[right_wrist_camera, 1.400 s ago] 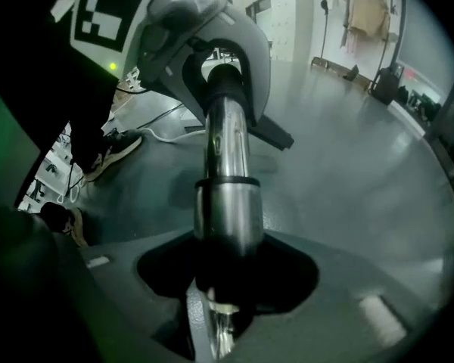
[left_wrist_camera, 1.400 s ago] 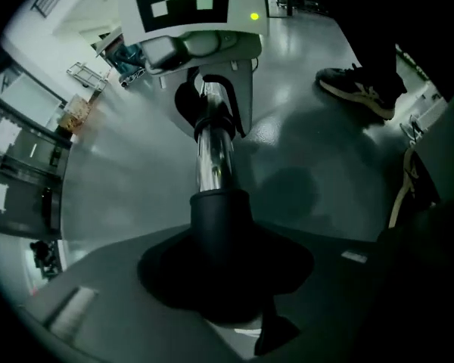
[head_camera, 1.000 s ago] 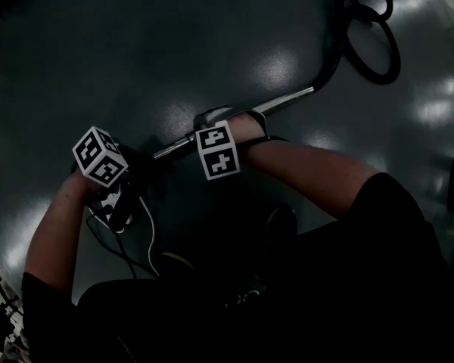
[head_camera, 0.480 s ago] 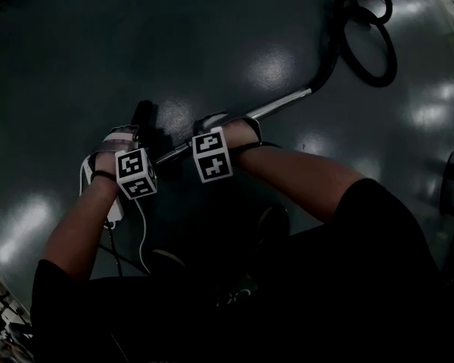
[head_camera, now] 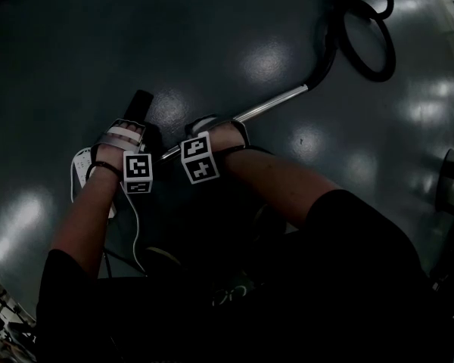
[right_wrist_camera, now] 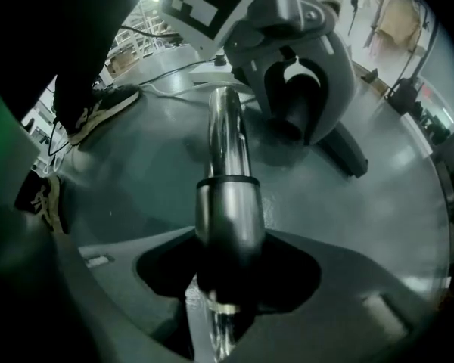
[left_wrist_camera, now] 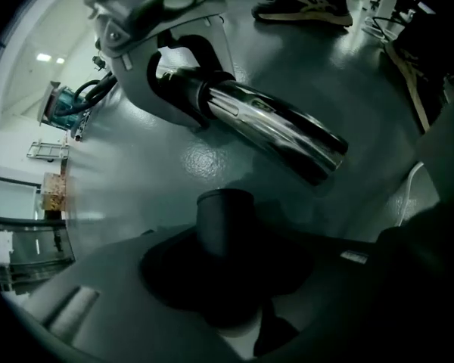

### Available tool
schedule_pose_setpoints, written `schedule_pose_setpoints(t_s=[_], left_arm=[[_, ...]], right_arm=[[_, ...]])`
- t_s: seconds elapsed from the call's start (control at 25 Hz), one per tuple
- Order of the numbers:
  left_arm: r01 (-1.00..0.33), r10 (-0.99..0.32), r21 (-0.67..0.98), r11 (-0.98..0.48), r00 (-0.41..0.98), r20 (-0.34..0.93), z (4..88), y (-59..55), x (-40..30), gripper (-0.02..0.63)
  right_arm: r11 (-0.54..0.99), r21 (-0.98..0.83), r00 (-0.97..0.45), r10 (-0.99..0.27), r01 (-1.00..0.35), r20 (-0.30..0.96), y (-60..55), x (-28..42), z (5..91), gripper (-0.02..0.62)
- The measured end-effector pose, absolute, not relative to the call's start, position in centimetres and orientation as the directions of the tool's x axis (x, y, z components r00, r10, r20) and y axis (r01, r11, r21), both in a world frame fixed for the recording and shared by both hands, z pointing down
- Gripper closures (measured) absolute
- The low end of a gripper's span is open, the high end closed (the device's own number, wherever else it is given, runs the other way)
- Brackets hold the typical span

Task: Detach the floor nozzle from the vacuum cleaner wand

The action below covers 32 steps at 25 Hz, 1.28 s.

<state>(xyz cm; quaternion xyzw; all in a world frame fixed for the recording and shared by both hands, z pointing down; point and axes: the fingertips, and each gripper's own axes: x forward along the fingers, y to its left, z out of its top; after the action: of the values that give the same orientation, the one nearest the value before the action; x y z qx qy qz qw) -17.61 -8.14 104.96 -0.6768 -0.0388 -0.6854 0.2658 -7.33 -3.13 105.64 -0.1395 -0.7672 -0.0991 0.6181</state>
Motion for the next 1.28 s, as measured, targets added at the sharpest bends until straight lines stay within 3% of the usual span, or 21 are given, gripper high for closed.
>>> schedule_pose_setpoints(t_s=[0.32,0.44,0.52,0.64,0.72,0.84,1.0,1.16,1.28], left_arm=[[0.355,-0.183,-0.189,-0.915,0.053,0.982,106.0,-7.2,-17.6,0.472],[0.339,-0.120,-0.121,-0.933,0.023,0.992,105.9,-6.9,-17.8,0.457],[0.355,-0.084,-0.075,-0.932,-0.009,0.996,105.8,-6.6,-18.0,0.404],[0.360,-0.027,-0.019,-0.933,-0.016,0.999,105.3,-5.8,-18.0,0.255],[0.311,-0.010,-0.017,-0.950,0.024,1.000,104.0,-5.8,-17.7,0.255],[0.144,-0.020,-0.041,-0.989,0.143,0.990,99.8,-6.5,-17.2,0.255],[-0.226,-0.084,-0.009,-0.974,0.323,0.943,90.9,-6.8,-17.5,0.253],[-0.565,-0.190,0.084,-0.821,0.408,0.893,80.7,-5.0,-19.2,0.258],[-0.706,-0.260,0.132,-0.695,0.419,0.870,73.1,-2.0,-20.0,0.276]], right_arm=[[0.940,-0.095,-0.258,0.186,0.328,0.948,-2.7,-7.0,105.3,0.390],[0.932,-0.137,-0.263,0.232,0.334,0.936,-2.0,-6.9,105.0,0.340],[0.927,-0.152,-0.258,0.249,0.343,0.933,-1.6,-6.8,104.8,0.308],[0.930,-0.180,-0.261,0.269,0.320,0.927,-1.3,-6.8,104.5,0.271],[0.942,-0.191,-0.283,0.270,0.276,0.920,-1.6,-6.9,103.5,0.261],[0.963,-0.200,-0.355,0.253,0.179,0.900,-2.4,-7.1,100.2,0.261],[0.968,-0.251,-0.469,0.222,0.001,0.855,-2.6,-6.9,93.4,0.261],[0.948,-0.285,-0.557,0.161,-0.142,0.815,-1.5,-5.3,84.5,0.261],[0.925,-0.303,-0.590,0.115,-0.229,0.799,-0.1,-3.7,77.2,0.261]])
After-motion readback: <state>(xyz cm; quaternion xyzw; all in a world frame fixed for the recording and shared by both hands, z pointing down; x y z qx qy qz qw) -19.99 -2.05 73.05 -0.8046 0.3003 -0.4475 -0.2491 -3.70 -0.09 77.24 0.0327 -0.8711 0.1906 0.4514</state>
